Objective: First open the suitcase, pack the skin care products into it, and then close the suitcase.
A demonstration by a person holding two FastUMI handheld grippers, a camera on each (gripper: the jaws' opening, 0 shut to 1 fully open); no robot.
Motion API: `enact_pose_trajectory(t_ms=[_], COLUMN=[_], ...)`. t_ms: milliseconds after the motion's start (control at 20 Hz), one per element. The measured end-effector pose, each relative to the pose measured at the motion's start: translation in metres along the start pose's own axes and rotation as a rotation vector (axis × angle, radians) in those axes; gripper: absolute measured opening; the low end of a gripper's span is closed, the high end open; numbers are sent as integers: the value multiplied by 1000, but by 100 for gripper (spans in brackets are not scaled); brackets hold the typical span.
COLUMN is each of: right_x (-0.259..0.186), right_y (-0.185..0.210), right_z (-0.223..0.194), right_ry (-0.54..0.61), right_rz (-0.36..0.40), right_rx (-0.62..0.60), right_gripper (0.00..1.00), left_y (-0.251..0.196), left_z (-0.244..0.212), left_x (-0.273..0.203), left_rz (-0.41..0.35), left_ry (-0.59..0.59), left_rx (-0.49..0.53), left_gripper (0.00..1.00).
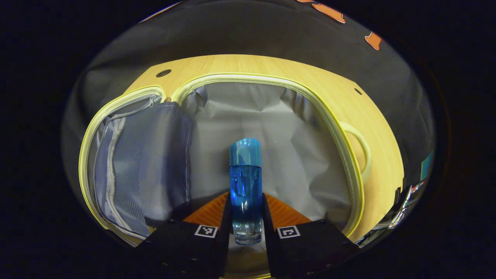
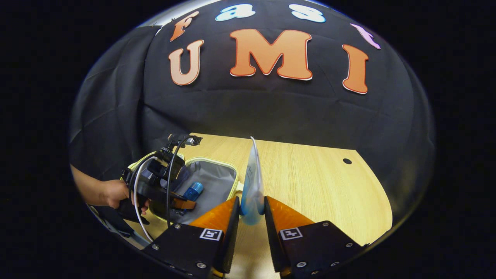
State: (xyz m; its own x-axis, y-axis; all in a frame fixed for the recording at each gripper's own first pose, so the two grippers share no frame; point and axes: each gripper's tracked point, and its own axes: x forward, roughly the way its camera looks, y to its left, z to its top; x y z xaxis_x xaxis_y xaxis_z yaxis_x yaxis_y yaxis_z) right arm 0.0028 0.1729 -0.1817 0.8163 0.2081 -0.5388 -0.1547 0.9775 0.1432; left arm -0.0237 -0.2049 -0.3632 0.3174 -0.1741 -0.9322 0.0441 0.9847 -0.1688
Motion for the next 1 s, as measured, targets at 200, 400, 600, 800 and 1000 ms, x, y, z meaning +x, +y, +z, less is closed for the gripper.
enact_pose_trajectory(t_ms=[200,400,600,800,1000], right_x=[19,38,58,77,97], right_y=[5,15,30,56,91], right_z=[4,0,-9,-18,-38], right_ry=[20,55,109,157,234], right_rz=[64,141,225,318,407], right_rx=[-16,-13,0,-25,-29], right_gripper=[40,40,40,40,40], left_y=[6,2,5,19,51], left_z=[4,7,20,33,43], left_x=[0,-4,-30,-76,-132], left_rz=[43,33,43,69,178], left_ry=[17,-18,-144,-307,-441], left_rx=[-5,-19,-29,-88,-132], left_gripper=[46,56,85,90,94])
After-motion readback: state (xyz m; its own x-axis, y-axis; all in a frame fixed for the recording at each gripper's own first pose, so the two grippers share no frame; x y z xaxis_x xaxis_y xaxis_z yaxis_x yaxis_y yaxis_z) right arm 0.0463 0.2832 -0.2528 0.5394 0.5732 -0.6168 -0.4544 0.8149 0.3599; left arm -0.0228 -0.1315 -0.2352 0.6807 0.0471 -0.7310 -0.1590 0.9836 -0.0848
